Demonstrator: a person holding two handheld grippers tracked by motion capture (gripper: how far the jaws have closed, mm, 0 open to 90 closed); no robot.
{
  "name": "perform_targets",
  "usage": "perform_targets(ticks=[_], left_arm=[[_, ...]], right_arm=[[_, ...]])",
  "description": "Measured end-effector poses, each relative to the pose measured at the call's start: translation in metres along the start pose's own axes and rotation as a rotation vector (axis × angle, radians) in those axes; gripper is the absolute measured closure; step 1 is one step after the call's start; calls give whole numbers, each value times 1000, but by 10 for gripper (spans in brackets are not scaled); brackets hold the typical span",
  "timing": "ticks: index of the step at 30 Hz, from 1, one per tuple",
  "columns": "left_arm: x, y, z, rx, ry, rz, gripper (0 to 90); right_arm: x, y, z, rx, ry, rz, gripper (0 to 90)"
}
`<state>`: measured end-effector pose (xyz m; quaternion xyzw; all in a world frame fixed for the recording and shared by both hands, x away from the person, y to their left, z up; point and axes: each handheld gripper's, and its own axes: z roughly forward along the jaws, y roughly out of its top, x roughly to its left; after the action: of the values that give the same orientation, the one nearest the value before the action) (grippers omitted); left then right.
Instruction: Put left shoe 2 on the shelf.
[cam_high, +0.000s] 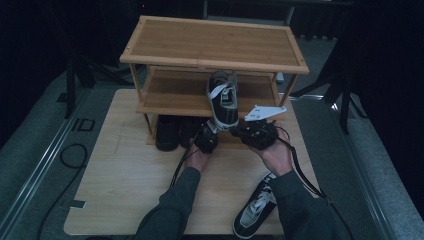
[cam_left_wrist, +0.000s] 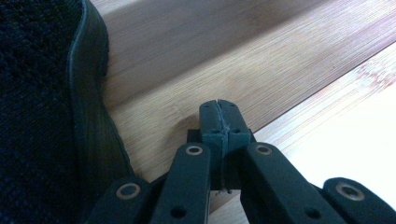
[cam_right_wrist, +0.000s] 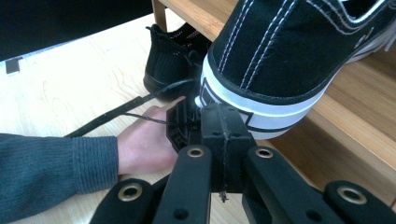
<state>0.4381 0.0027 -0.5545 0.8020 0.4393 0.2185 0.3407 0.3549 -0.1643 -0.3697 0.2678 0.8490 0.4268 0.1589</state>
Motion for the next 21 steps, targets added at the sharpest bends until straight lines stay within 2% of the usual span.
perform_targets(ticks=[11, 21], left_arm=[[0, 0, 0, -1, -2, -3, 900], [0, 0, 0, 0, -1, -3, 900]], right_arm=[[11, 12, 15, 2, -9, -42, 900], [6, 15, 14, -3, -30, -39, 900]])
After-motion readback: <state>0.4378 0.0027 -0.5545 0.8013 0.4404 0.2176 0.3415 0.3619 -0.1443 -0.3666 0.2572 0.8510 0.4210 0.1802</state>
